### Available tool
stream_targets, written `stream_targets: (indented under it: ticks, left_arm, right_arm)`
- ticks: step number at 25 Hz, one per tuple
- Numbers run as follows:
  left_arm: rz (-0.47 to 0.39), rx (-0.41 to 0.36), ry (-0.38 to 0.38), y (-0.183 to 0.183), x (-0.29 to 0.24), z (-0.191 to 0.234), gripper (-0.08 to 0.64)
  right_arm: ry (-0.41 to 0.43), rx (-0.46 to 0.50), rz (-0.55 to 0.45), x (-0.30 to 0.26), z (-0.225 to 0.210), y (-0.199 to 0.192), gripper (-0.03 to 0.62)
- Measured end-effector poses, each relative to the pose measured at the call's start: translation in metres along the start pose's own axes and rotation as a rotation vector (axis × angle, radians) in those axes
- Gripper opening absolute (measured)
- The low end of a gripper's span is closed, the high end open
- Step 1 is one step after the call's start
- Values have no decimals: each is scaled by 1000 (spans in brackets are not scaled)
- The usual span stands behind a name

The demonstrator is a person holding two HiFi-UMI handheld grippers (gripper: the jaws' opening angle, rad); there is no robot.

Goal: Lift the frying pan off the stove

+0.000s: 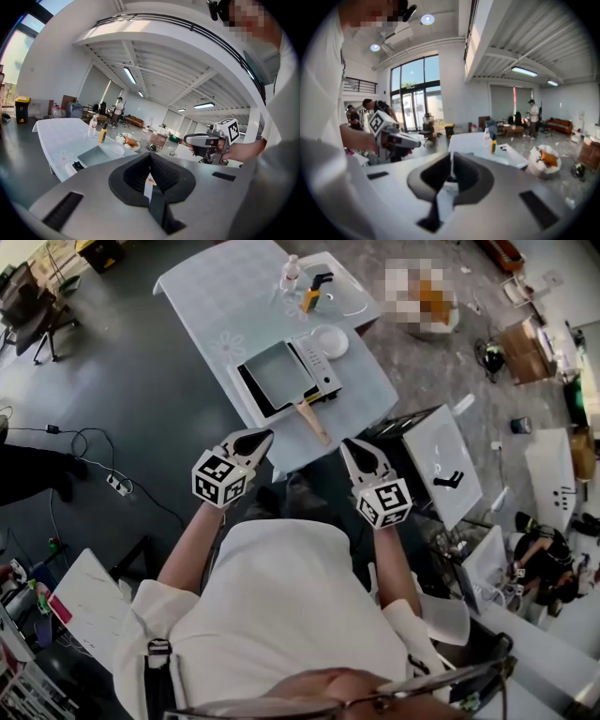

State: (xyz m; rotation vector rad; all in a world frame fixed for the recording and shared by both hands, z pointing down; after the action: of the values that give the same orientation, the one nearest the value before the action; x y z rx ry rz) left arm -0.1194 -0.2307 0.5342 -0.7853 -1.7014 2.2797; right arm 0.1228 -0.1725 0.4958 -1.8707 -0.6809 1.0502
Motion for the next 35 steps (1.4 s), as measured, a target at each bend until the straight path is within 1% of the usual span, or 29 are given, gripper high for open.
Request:
stream_targets:
  ticks: [3, 9, 14, 19, 22, 25, 28, 29, 31, 35]
  left_arm:
    - [7, 11, 0, 0, -13, 3, 31]
    - [33, 78, 12, -9, -42, 5, 31]
    - [49, 141, 26, -22, -69, 10, 31]
    - [57, 189, 54, -34, -94, 16, 32]
    - [73, 231, 72, -46, -107, 20, 32]
    - [94, 290, 84, -62, -118, 20, 32]
    - [108, 380, 99, -79, -128, 21, 37]
    - [114, 414, 103, -86, -131, 20, 48]
    - [128, 481, 110, -100, -138, 20, 99]
    - [150, 577, 130, -123, -152, 24, 128]
  right_arm:
    - [16, -6, 23, -9, -12, -3, 38]
    - [66, -13, 90, -30, -41, -6, 38]
    - [125, -12, 156, -57, -64, -12, 38]
    - [186, -43, 214, -81, -87, -22, 38]
    - [224, -63, 256, -94, -100, -30, 38]
    - [264, -89, 308, -105, -113, -42, 38]
    - [303, -120, 369, -117, -123, -55, 40]
    - [317, -129, 394, -120, -126, -61, 41]
    - [346, -146, 444, -127, -130, -72, 56]
    - [402, -157, 528, -140, -135, -89, 87]
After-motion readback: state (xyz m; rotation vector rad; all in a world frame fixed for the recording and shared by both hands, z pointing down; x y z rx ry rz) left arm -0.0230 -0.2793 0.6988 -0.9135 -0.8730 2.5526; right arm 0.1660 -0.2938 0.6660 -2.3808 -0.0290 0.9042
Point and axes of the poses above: the fingertips, and each gripper's own axes: x backward along the fingers, z to its left, y out of its top, the point moved 7 cm from there along x, backward along the fingers, and after that the axes turned 12 degrees about -x, right-handed, at the moved point
